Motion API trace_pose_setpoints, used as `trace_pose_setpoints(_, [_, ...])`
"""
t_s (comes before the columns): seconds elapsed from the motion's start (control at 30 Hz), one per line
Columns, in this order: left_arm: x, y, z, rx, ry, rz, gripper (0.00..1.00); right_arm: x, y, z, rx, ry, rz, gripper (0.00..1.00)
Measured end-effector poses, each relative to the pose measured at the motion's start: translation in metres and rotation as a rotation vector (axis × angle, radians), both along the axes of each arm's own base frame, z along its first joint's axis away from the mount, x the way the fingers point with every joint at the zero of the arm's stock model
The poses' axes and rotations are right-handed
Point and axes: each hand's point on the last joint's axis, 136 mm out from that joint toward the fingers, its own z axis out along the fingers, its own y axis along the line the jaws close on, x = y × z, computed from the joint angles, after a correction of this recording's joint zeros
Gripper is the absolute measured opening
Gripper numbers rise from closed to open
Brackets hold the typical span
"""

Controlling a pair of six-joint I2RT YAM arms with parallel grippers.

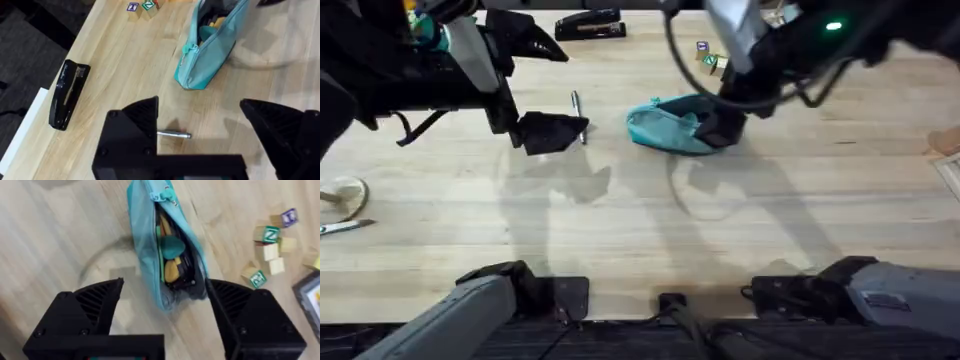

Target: Unzip the bag, pick up the pens from the table one at a time and place them inside, then zip the bag closed.

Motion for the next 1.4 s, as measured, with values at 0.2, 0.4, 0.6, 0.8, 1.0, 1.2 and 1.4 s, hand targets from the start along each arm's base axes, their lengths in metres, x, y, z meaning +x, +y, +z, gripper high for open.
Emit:
trace_pose_setpoints(0.2, [0.0,0.0,0.0,0.0,0.0,0.0,0.993,-0.029,-0.014,0.045,0.05,-0.088,-0.009,0.998])
trace_pose_setpoints(0.4, [0.0,0.0,0.0,0.0,0.0,0.0,0.994,-0.117,-0.058,0.099,0.126,-0.195,-0.042,0.998])
trace_pose_setpoints(0.6, [0.0,0.0,0.0,0.0,0.001,0.001,0.994,-0.132,-0.074,0.105,0.137,-0.218,-0.119,0.998])
trace_pose_setpoints(0.8, [0.016,0.012,-0.001,-0.002,0.055,0.131,0.993,-0.129,-0.08,0.098,0.117,-0.199,-0.182,0.998])
trace_pose_setpoints(1.0, [0.043,0.048,-0.011,-0.032,0.241,0.521,0.993,-0.126,-0.082,0.09,0.099,-0.179,-0.204,0.998])
trace_pose_setpoints(1.2, [0.049,0.072,-0.02,-0.104,0.389,0.801,0.993,-0.123,-0.082,0.088,0.092,-0.166,-0.218,0.998])
trace_pose_setpoints(1.4, [0.04,0.068,-0.026,-0.153,0.488,0.842,0.993,-0.121,-0.081,0.085,0.085,-0.15,-0.222,0.998])
